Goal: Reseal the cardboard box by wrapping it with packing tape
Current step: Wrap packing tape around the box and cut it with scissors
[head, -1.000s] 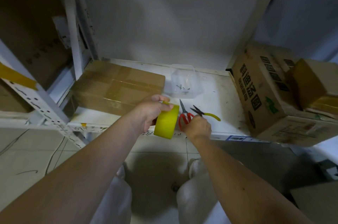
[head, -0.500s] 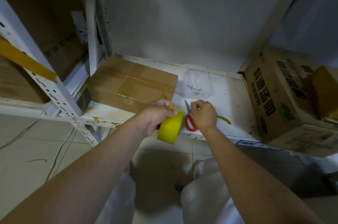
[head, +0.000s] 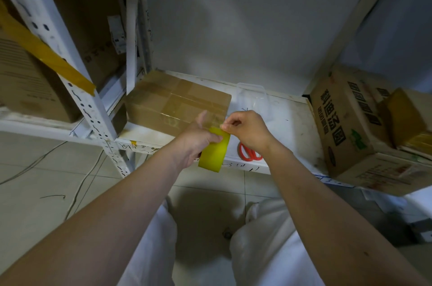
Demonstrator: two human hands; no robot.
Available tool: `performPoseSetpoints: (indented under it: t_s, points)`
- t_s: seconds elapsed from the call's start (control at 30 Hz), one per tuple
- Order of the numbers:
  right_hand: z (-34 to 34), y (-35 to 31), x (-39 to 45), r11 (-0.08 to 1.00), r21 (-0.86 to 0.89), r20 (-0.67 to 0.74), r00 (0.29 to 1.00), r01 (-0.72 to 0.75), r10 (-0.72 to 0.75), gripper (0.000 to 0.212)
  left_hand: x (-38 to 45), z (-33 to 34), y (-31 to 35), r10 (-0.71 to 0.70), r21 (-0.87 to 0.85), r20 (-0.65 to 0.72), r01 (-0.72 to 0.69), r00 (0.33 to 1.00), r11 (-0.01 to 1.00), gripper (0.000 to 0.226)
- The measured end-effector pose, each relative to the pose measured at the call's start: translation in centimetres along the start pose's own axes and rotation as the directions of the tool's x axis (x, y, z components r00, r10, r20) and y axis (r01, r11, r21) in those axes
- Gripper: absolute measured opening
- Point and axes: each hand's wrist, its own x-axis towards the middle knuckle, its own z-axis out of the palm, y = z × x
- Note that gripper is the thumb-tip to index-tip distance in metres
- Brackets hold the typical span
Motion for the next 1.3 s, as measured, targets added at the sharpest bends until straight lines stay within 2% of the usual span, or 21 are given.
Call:
performPoseSetpoints:
  t_s: [0.07,0.1,0.13,0.23,0.27,0.37,0.53,0.67,0.8,0.87,0.93,1.1,1.3]
  points:
    - [0.3,-0.7,0.0,1.0,-0.012,-0.083,0.996,0.007,-0.008,0.01,-0.2,-0.5,0.0,0.004,-0.021,-0.001,-0.004,1.0,1.0,0.097]
    - [0.5,-1.0,0.0,1.0,-0.006,-0.119,0.993,0.011,-0.012,0.009,-0.5,-0.7,-0.1,0.017,-0.022,-0.008,-0.017,1.0,1.0,0.093]
    - [0.6,-1.3,-0.1,1.0,-0.003,-0.147,0.989,0.014,-0.015,0.008,-0.9,-0.8,-0.2,0.03,-0.017,-0.02,-0.03,0.999,0.999,0.08]
    - [1.4,-1.9,-0.5,0.997,-0.079,-0.189,0.981,0.026,-0.041,0.005,-1.9,-1.1,-0.5,0.019,0.065,-0.077,-0.014,0.997,0.998,0.017]
    - [1.7,-1.9,-0.7,0.99,-0.139,-0.186,0.981,0.032,-0.058,0.006,-2.0,-1.1,-0.7,-0.004,0.073,-0.094,0.011,0.996,0.997,0.012]
    - [3.2,-1.3,-1.7,0.966,-0.255,-0.173,0.981,0.037,-0.083,0.008,-1.6,-1.1,-1.8,-0.081,0.104,-0.165,0.099,0.983,0.99,0.033]
    - [5.0,0.0,-3.0,0.946,-0.322,-0.217,0.969,0.047,-0.122,0.014,-1.1,-0.8,-3.7,-0.155,0.23,-0.268,0.22,0.951,0.948,0.041]
    - [5.2,0.4,-3.3,0.959,-0.281,-0.277,0.954,0.035,-0.116,0.015,-0.4,-0.7,-3.6,-0.123,0.338,-0.31,0.23,0.943,0.913,0.04]
    - [5.0,0.4,-2.0,0.969,-0.243,-0.272,0.956,0.038,-0.106,0.013,0.5,-1.2,-4.0,-0.087,0.368,-0.355,0.225,0.931,0.902,0.055]
    - [4.4,1.0,-0.7,0.99,-0.135,-0.231,0.973,-0.029,-0.003,0.011,0.9,-1.3,-4.3,-0.073,0.345,-0.326,0.19,0.943,0.919,0.051]
    - [3.8,1.6,0.7,0.995,-0.047,-0.206,0.976,-0.084,0.072,0.01,1.3,-1.4,-4.3,-0.034,0.31,-0.272,0.121,0.962,0.943,0.034]
    - [2.8,1.7,4.4,0.99,-0.069,-0.19,0.976,-0.125,0.11,0.013,3.1,-1.8,-2.6,0.008,0.224,-0.215,0.042,0.977,0.974,0.012]
    - [3.6,2.3,7.4,0.976,-0.156,-0.11,0.984,-0.153,0.136,0.011,5.0,-1.2,-1.7,-0.01,0.246,-0.293,0.086,0.956,0.965,0.029]
